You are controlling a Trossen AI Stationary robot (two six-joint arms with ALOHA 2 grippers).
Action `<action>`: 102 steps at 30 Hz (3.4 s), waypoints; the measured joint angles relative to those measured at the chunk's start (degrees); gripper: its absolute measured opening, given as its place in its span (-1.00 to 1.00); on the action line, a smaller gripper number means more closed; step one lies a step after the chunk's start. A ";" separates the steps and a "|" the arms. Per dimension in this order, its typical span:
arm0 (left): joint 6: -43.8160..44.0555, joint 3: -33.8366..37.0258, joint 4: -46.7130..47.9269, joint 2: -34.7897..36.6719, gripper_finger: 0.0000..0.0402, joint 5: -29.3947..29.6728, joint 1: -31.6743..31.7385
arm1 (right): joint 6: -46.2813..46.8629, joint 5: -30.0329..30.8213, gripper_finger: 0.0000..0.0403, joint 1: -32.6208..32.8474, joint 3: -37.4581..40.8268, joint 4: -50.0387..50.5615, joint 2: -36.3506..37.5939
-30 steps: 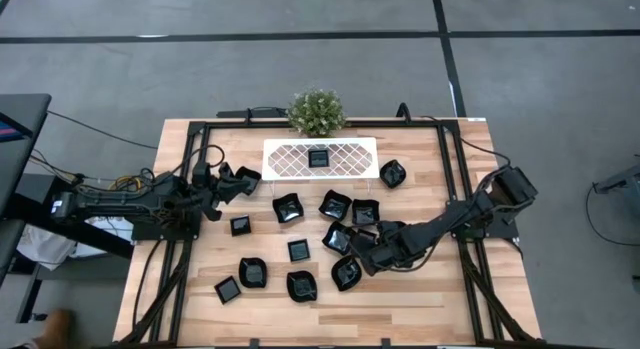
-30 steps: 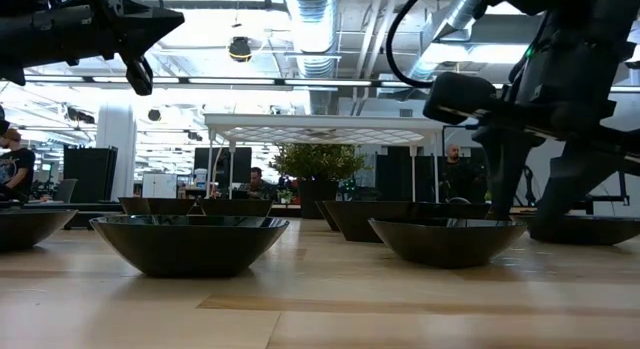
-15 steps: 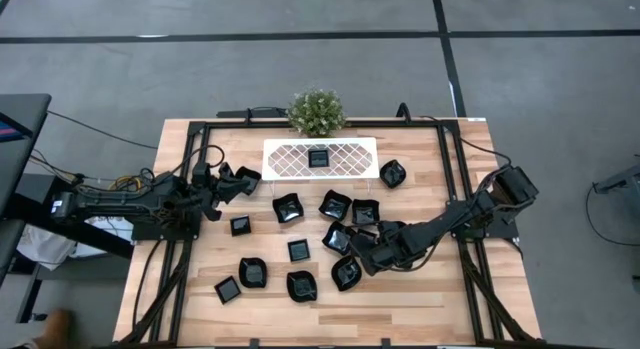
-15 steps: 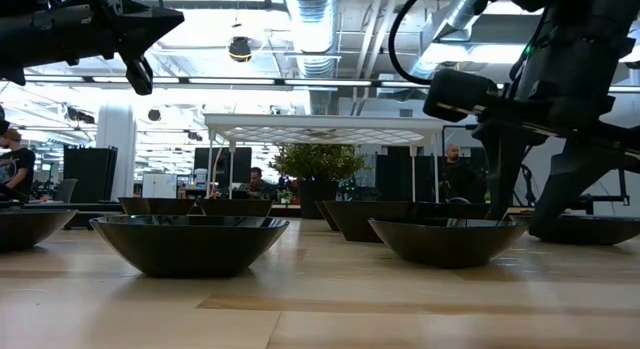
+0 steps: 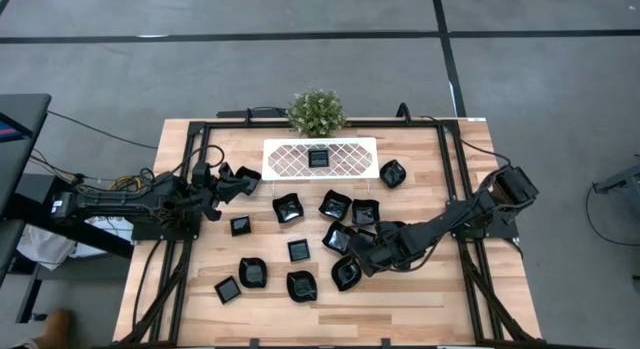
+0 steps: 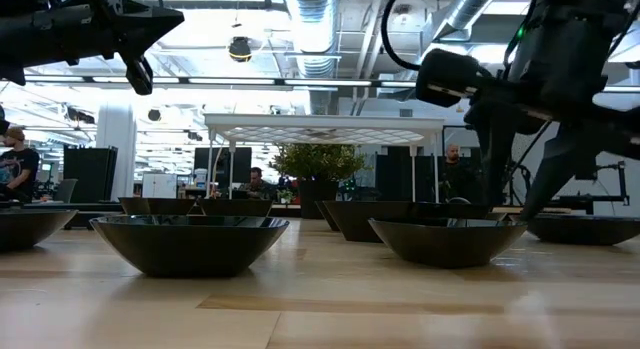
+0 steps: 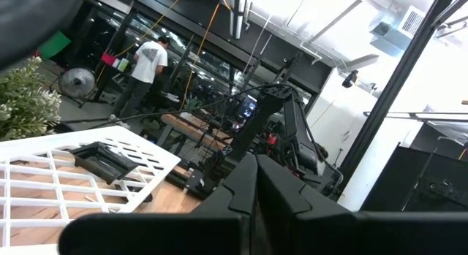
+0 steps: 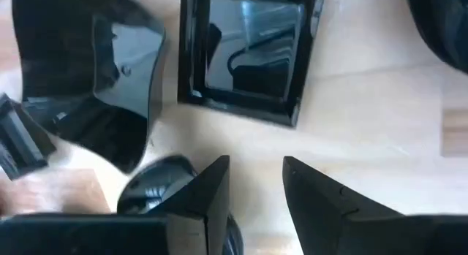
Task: Pick & Place Mini shaped plates
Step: Stack the square plate on top of the square plate on the shelf
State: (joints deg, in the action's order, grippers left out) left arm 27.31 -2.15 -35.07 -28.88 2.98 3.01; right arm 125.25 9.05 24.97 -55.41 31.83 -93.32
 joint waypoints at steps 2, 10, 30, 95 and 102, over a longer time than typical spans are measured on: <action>0.00 0.00 -0.02 0.00 -0.94 0.00 0.00 | -0.89 -1.53 -0.39 0.00 -1.01 2.19 0.00; 0.00 0.00 -0.15 0.00 -0.94 0.00 0.00 | 0.27 -1.65 -0.39 -0.26 -4.73 15.45 0.00; 0.00 0.00 -0.44 0.02 -0.94 0.00 0.00 | 2.35 2.89 -0.39 -2.56 -4.23 10.91 -5.33; -0.01 0.00 -1.46 0.00 -0.94 0.00 0.00 | 0.12 5.53 -0.99 -0.48 -18.42 31.76 -8.63; -0.02 0.00 -1.84 0.02 -0.94 -0.02 -0.02 | -4.57 7.36 -1.00 0.07 -26.97 37.39 -8.63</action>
State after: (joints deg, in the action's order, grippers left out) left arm 27.29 -2.15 -36.91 -28.86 2.96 2.99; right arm 120.68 16.41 25.04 -82.37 69.22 -101.95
